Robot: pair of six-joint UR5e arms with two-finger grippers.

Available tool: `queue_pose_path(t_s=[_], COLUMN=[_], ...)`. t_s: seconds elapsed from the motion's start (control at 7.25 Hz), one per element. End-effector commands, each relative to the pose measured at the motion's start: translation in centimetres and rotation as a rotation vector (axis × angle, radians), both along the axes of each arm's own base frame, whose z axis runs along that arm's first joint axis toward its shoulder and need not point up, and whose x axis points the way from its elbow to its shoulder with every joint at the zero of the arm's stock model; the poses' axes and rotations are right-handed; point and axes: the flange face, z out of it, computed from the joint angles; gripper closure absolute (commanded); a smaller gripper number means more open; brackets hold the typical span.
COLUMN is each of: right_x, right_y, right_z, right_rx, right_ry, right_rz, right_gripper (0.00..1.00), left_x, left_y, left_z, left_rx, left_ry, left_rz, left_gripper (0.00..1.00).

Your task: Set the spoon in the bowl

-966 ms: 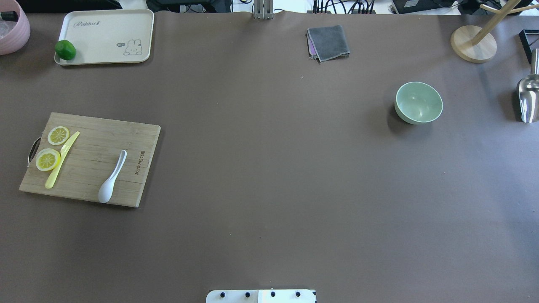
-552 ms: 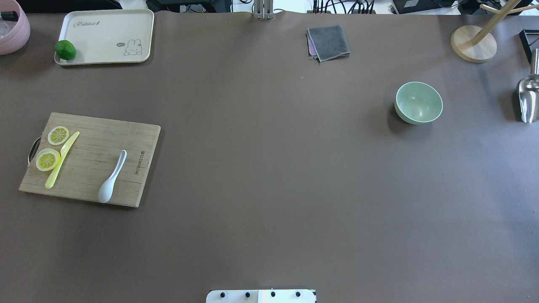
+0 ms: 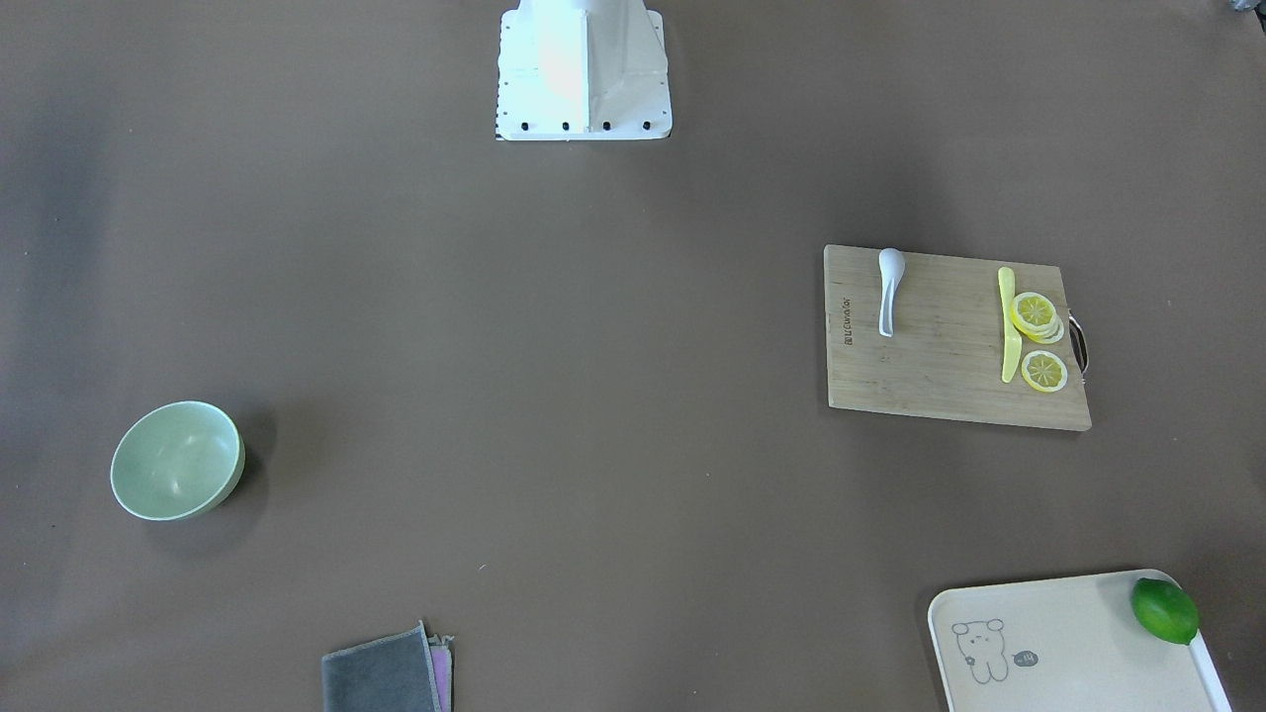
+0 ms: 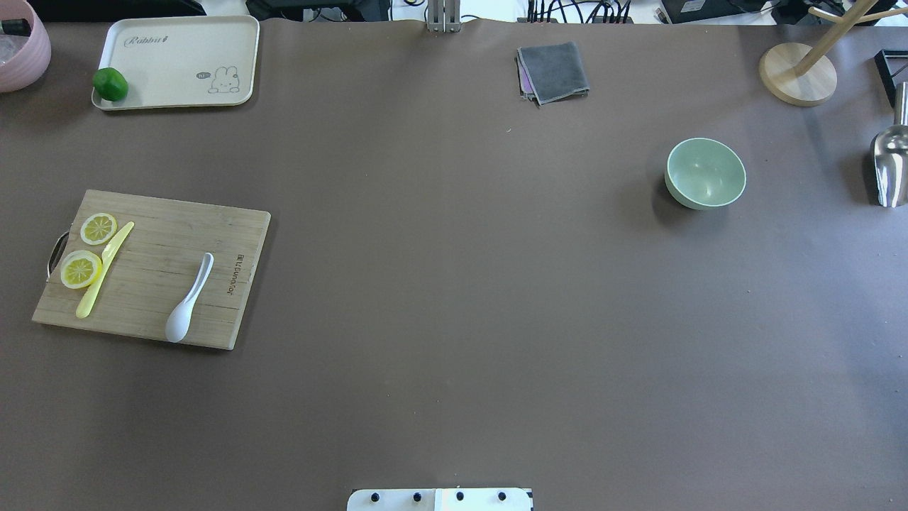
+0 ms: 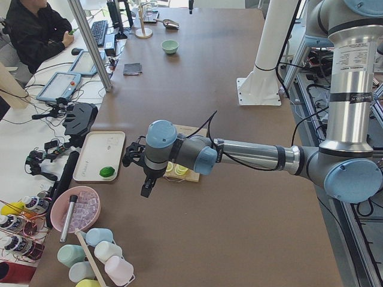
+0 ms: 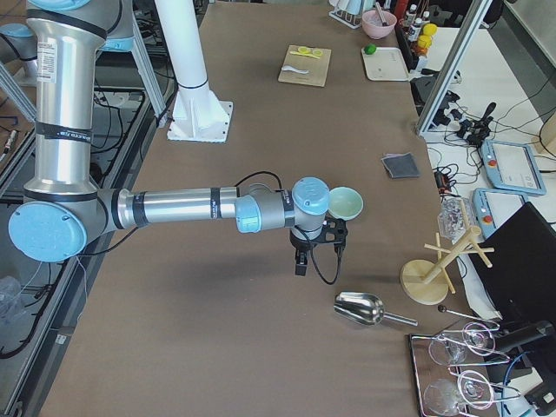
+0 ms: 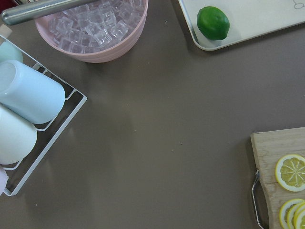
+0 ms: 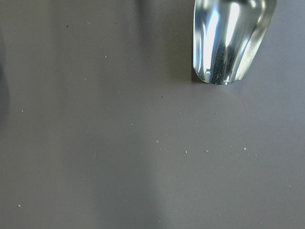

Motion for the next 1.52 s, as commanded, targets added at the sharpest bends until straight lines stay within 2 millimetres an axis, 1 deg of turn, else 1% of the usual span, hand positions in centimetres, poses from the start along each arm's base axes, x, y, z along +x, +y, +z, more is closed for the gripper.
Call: queue_pose_path(t_s=[0.0,0.28,0.41,0.55,0.69,0.83,0.97,1.24,1.38], right_x=[0.0,0.1,0.1,0.1,0.1,0.0,0.0,0.2,0.3], right_y=[0.1,0.1,0.0,0.1,0.1,0.0,0.1,0.1,0.1], right_z=[0.4,0.3,0.2,0.3,0.4,0.1,0.0,-0.3,-0.5], right_rx=[-0.007,-0.007,-0.005,-0.008,-0.010,-0.009,-0.008,-0.001,0.005], right_ry=[0.005,0.009,0.011,0.013,0.013,0.009,0.003,0.010,0.010], right_rz=[0.001,0.005,0.006,0.007,0.007,0.010,0.010,0.015,0.015], right_gripper=[0.00,0.00,0.00,0.00,0.00,0.00,0.00,0.00,0.00], left_x=[0.1,0.0,0.2,0.0,0.2,0.2,0.2,0.2,0.3], left_y=[-0.1,-0.1,-0.3,-0.1,0.4,0.3,0.4,0.4,0.3], left_z=[-0.1,-0.8,-0.3,-1.9,-0.6,-0.5,-1.2,-0.5,-0.6], left_rx=[0.003,0.019,0.018,0.040,0.015,0.015,0.033,0.018,0.010], left_ry=[0.000,0.000,-0.014,-0.014,-0.018,-0.018,-0.010,-0.016,-0.010], left_rz=[0.002,0.001,0.009,-0.003,0.000,0.002,0.003,0.000,-0.001], left_gripper=[0.02,0.02,0.02,0.02,0.02,0.02,0.02,0.02,0.02])
